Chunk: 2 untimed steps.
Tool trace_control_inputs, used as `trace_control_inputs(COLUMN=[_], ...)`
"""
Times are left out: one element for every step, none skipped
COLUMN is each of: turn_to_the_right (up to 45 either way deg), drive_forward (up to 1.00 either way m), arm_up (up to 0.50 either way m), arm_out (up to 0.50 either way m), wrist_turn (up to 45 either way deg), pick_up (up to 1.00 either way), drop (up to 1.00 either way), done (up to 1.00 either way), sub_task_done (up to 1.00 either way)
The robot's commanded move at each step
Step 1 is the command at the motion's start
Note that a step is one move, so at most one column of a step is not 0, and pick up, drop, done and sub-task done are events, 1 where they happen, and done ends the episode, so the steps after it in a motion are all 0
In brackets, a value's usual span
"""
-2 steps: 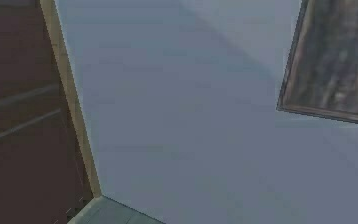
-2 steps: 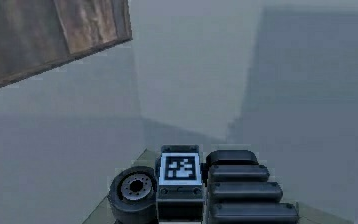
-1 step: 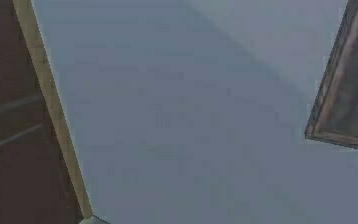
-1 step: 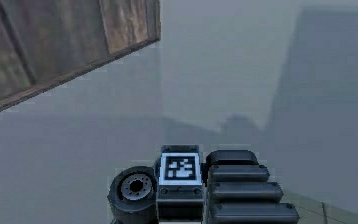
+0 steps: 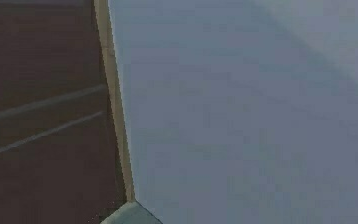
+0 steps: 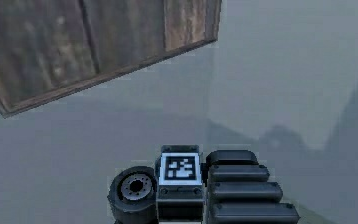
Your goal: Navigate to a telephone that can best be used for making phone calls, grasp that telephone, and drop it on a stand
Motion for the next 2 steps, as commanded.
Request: trace_control_inputs(turn_to_the_right=[0.0, -45.0], drive_forward=[0.1, 0.0], arm_up=[0.0, 0.0], arm_out=[0.0, 0.0], wrist_turn=[0.0, 0.0], pick_up=[0.0, 0.0], drop=[0.0, 0.0], done=[0.0, 0.0], sub_task_done=[0.0, 0.0])
